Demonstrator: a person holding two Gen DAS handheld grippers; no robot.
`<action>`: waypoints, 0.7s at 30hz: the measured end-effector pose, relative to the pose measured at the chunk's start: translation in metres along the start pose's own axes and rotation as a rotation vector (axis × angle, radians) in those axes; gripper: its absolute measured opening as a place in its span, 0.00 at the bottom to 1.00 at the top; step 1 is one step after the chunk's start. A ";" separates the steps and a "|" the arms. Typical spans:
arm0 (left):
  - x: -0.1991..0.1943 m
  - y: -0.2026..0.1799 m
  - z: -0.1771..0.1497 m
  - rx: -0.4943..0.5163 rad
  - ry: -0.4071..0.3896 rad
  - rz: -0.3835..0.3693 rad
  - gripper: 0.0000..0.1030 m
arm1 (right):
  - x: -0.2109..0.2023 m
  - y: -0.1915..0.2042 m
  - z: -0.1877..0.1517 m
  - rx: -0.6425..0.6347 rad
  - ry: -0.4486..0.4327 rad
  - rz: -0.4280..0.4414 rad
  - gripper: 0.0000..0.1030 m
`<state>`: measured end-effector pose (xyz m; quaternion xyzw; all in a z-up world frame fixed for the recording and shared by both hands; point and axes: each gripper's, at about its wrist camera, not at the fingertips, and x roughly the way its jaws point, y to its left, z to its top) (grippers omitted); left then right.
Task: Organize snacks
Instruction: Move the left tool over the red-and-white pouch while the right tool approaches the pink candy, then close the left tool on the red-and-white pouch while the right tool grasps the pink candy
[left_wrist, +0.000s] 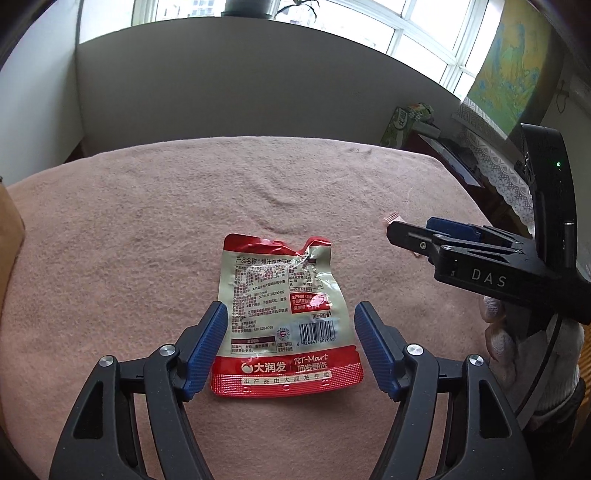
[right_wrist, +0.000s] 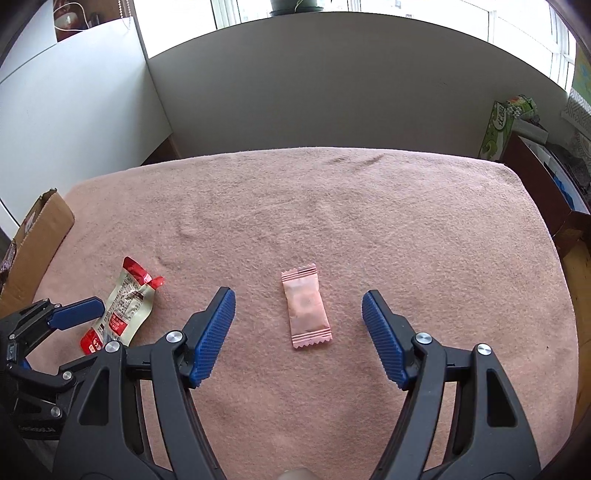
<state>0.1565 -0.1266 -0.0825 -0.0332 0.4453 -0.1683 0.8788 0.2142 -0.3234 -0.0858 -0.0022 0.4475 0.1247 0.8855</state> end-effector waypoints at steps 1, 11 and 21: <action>0.000 0.001 0.000 -0.004 -0.001 0.008 0.70 | 0.000 0.000 0.000 -0.003 0.001 0.001 0.72; 0.005 -0.001 0.000 0.000 0.013 0.051 0.75 | 0.008 0.008 0.000 -0.032 0.033 -0.033 0.72; 0.003 0.000 -0.003 0.003 0.000 0.065 0.68 | 0.002 0.022 -0.008 -0.072 0.021 -0.088 0.41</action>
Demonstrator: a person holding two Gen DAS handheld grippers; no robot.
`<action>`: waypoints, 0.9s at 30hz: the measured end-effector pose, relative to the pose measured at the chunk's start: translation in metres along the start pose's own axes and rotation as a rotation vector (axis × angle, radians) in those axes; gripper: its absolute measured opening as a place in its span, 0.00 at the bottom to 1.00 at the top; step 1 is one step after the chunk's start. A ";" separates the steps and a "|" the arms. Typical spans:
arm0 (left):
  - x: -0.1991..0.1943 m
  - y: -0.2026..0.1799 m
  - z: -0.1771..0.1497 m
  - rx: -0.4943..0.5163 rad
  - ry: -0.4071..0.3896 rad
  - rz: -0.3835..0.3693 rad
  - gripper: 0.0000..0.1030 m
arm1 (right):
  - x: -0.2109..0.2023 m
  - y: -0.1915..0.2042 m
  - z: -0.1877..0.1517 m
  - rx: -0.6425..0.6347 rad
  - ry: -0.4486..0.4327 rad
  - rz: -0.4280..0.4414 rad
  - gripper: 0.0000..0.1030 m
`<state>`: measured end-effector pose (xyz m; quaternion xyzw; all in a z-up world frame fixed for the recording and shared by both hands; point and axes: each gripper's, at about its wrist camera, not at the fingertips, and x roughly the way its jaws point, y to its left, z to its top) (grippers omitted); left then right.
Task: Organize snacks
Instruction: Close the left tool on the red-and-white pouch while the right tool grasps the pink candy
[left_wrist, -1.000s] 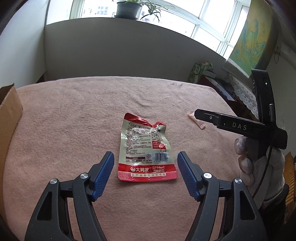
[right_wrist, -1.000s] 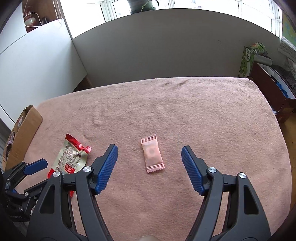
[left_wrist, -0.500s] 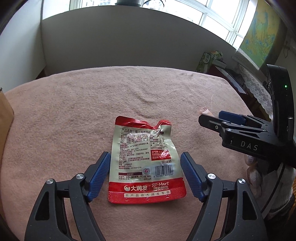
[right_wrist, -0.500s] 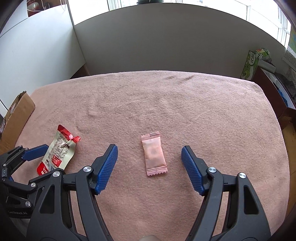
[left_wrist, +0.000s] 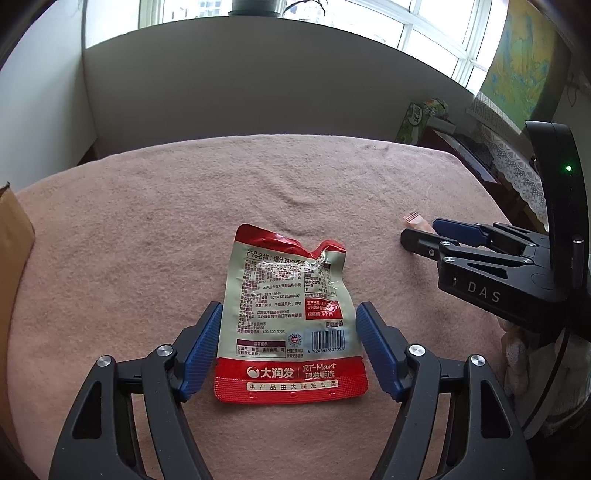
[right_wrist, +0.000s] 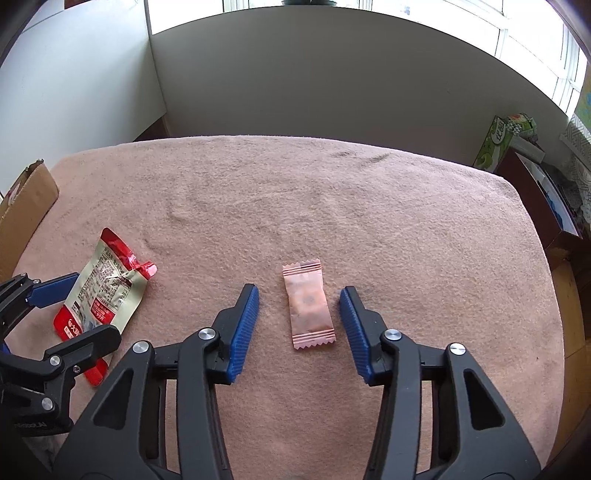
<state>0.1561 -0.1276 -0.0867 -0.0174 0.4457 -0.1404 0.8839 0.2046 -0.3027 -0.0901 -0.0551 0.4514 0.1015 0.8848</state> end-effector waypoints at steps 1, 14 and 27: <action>0.000 0.002 0.000 -0.007 -0.002 -0.008 0.65 | 0.000 -0.001 0.000 0.002 -0.001 0.000 0.40; 0.005 -0.009 0.003 0.069 0.015 0.011 0.76 | 0.000 -0.006 0.001 0.013 -0.002 -0.003 0.21; 0.002 -0.016 0.002 0.114 -0.020 0.047 0.64 | -0.002 -0.013 0.000 0.034 -0.007 0.021 0.20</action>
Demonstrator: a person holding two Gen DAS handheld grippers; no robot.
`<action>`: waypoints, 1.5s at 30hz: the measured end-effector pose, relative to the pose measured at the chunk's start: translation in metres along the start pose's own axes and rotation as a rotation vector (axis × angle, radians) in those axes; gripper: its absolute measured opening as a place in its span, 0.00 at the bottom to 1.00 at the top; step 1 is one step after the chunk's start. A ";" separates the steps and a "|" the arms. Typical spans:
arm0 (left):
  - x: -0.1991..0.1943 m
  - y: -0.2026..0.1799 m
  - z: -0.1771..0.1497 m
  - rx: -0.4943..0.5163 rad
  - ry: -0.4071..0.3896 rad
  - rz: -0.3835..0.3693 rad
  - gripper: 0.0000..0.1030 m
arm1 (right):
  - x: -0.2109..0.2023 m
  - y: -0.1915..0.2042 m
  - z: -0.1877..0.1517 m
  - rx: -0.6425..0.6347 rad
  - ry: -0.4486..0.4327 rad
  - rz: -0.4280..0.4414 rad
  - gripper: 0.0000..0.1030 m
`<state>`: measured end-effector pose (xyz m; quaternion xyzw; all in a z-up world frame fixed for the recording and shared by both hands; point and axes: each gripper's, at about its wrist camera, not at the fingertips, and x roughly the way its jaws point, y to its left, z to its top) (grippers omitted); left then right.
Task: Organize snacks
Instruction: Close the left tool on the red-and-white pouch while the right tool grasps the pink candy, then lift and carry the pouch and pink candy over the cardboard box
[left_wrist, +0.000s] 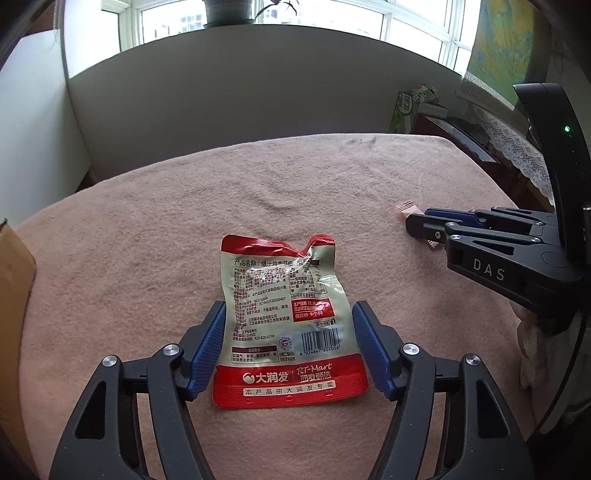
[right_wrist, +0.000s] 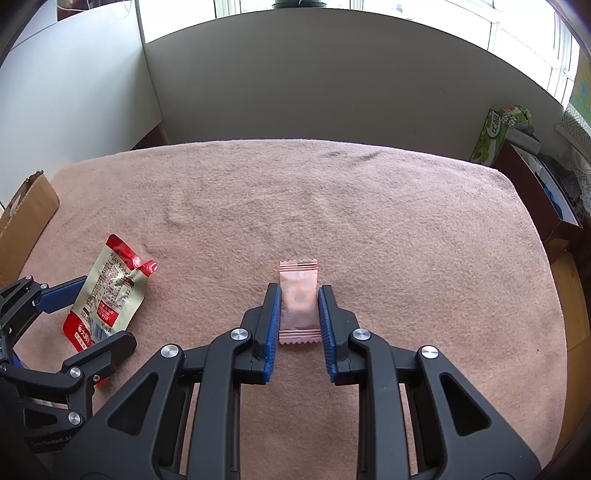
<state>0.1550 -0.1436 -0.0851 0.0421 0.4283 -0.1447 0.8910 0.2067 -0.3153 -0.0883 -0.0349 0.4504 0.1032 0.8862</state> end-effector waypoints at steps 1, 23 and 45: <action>-0.001 0.001 0.000 -0.001 -0.003 0.002 0.63 | -0.001 -0.001 0.000 0.002 -0.001 0.006 0.20; -0.060 0.027 -0.006 -0.056 -0.166 0.027 0.61 | -0.060 0.021 0.016 0.003 -0.137 0.074 0.20; -0.152 0.129 -0.038 -0.192 -0.330 0.140 0.61 | -0.075 0.193 0.048 -0.189 -0.193 0.227 0.20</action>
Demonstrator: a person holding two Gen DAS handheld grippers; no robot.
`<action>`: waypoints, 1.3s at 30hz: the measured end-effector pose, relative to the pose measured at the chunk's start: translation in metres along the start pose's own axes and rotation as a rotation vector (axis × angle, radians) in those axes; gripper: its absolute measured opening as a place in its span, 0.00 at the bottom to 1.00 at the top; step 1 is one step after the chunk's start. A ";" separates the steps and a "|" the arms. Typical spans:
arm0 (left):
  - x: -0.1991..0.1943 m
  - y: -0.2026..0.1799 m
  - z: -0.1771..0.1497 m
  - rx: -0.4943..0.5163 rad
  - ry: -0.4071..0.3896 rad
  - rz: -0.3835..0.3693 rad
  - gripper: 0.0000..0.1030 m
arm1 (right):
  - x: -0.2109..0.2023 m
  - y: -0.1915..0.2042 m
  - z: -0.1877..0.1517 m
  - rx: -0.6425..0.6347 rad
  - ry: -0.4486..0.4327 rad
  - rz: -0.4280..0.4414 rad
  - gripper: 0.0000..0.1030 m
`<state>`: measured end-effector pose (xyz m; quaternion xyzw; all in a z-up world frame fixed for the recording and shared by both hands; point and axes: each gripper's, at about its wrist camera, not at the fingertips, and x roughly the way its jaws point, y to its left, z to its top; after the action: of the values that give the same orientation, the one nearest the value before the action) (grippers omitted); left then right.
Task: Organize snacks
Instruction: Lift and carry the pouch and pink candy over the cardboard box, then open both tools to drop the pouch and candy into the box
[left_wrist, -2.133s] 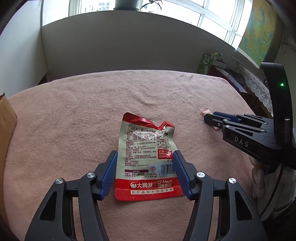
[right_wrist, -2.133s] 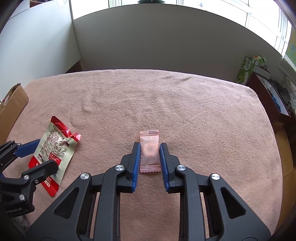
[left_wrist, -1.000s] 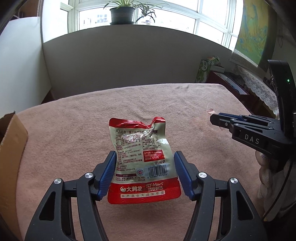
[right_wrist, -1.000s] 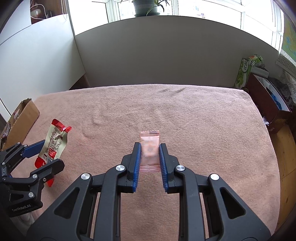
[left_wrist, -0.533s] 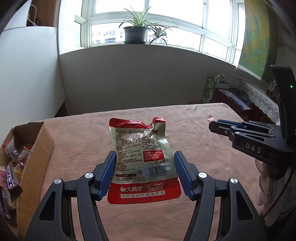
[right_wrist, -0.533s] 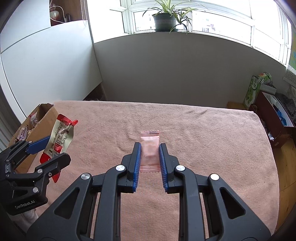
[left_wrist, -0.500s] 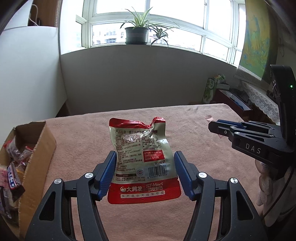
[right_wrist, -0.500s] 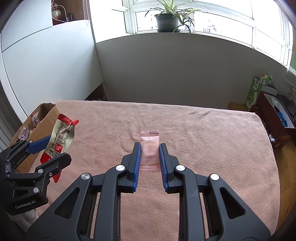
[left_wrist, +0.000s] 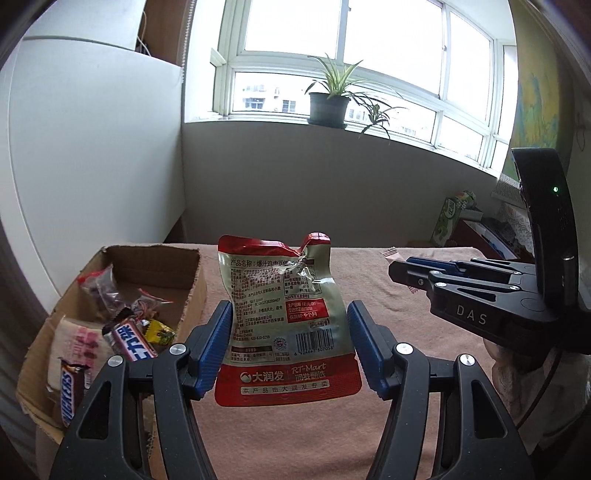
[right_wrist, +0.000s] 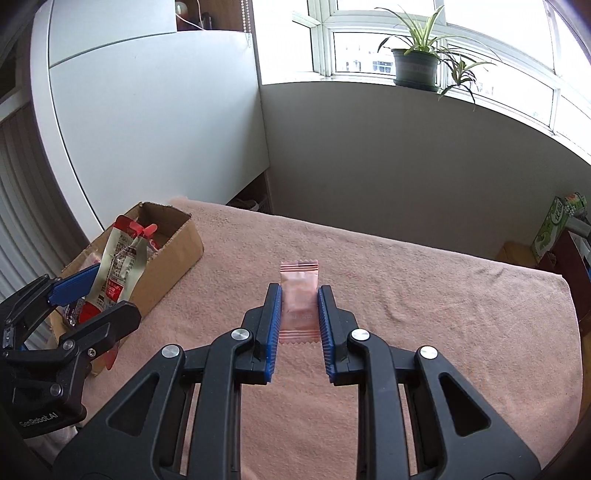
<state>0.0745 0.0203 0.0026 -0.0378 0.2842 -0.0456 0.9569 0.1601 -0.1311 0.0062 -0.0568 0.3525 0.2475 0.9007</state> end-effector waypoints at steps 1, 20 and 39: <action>-0.004 0.009 0.000 -0.009 -0.009 0.013 0.61 | 0.004 0.008 0.003 -0.008 0.002 0.010 0.20; -0.027 0.123 -0.020 -0.144 -0.029 0.180 0.61 | 0.093 0.120 0.042 -0.076 0.056 0.139 0.20; -0.006 0.136 -0.017 -0.161 0.009 0.202 0.62 | 0.126 0.162 0.044 -0.116 0.087 0.178 0.20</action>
<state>0.0690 0.1552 -0.0220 -0.0854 0.2935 0.0740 0.9493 0.1880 0.0734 -0.0329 -0.0880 0.3800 0.3436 0.8543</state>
